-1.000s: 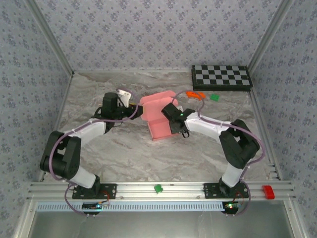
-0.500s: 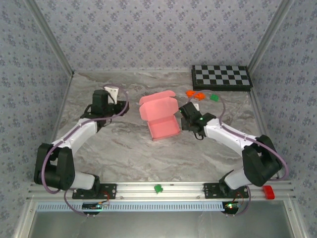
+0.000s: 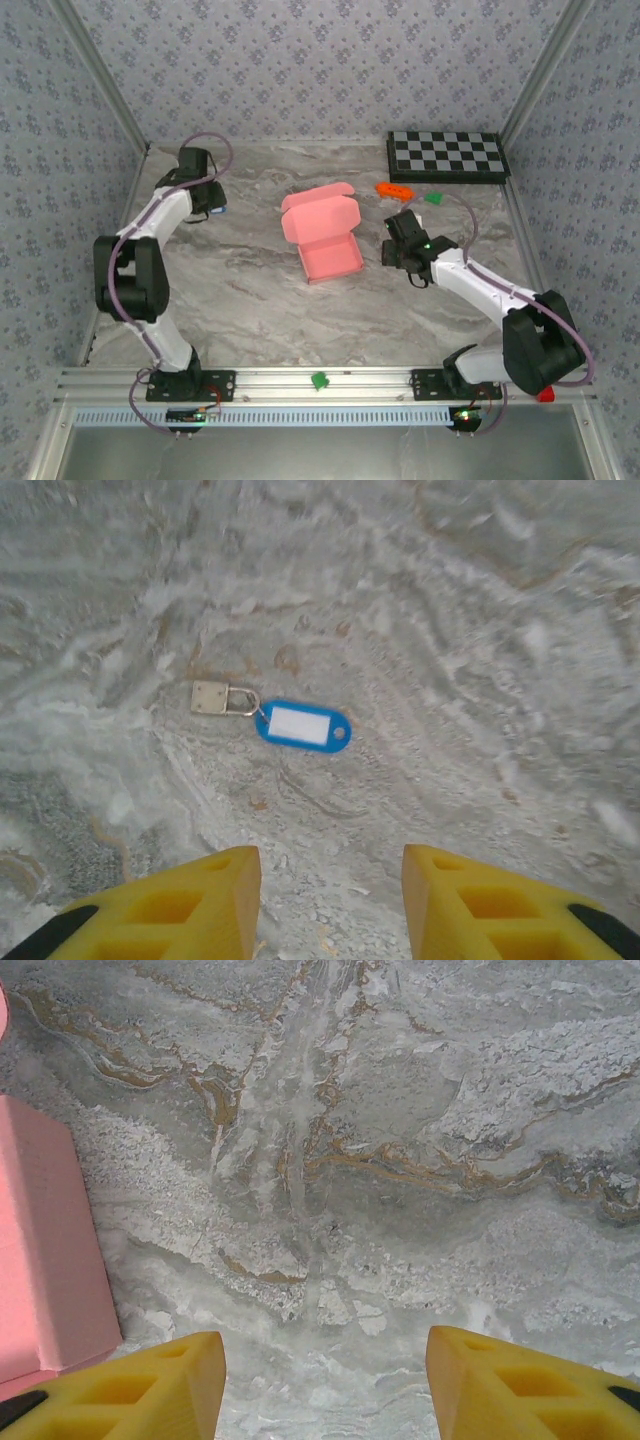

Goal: Fold the paper box

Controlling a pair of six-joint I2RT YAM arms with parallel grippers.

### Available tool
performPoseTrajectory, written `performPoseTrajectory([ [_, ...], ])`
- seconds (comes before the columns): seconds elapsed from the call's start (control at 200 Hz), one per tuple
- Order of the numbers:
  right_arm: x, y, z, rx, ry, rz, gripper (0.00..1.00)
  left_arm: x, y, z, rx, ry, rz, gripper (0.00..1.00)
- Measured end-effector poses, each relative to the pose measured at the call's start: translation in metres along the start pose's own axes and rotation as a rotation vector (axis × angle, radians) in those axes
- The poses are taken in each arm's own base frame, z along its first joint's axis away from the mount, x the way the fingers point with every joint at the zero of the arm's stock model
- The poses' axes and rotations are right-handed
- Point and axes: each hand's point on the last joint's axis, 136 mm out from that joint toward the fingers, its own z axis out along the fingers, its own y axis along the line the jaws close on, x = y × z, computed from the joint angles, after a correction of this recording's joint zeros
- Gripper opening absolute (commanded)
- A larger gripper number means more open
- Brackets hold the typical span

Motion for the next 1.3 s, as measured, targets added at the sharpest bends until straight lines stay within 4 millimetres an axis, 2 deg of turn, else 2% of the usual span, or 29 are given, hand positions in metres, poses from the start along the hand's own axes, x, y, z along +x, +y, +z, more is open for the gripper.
performPoseTrajectory([
  [0.145,0.0,0.001,0.0,-0.013,0.0,0.003,0.57,0.003,0.004,0.028,-0.066,0.066,-0.028,0.36],
  [0.385,0.004,0.0,0.003,-0.022,0.007,0.004,0.57,-0.001,0.013,0.051,-0.149,0.101,-0.062,0.31],
  [0.695,0.008,0.0,0.005,-0.031,0.018,0.007,0.57,0.0,0.026,0.065,-0.229,0.113,-0.078,0.28],
  [0.98,0.007,0.001,0.005,-0.037,0.013,0.009,0.57,-0.008,0.026,0.078,-0.256,0.121,-0.074,0.29],
  [1.299,0.007,0.003,0.005,-0.05,0.014,0.011,0.57,-0.004,0.032,0.094,-0.281,0.16,-0.075,0.28],
])
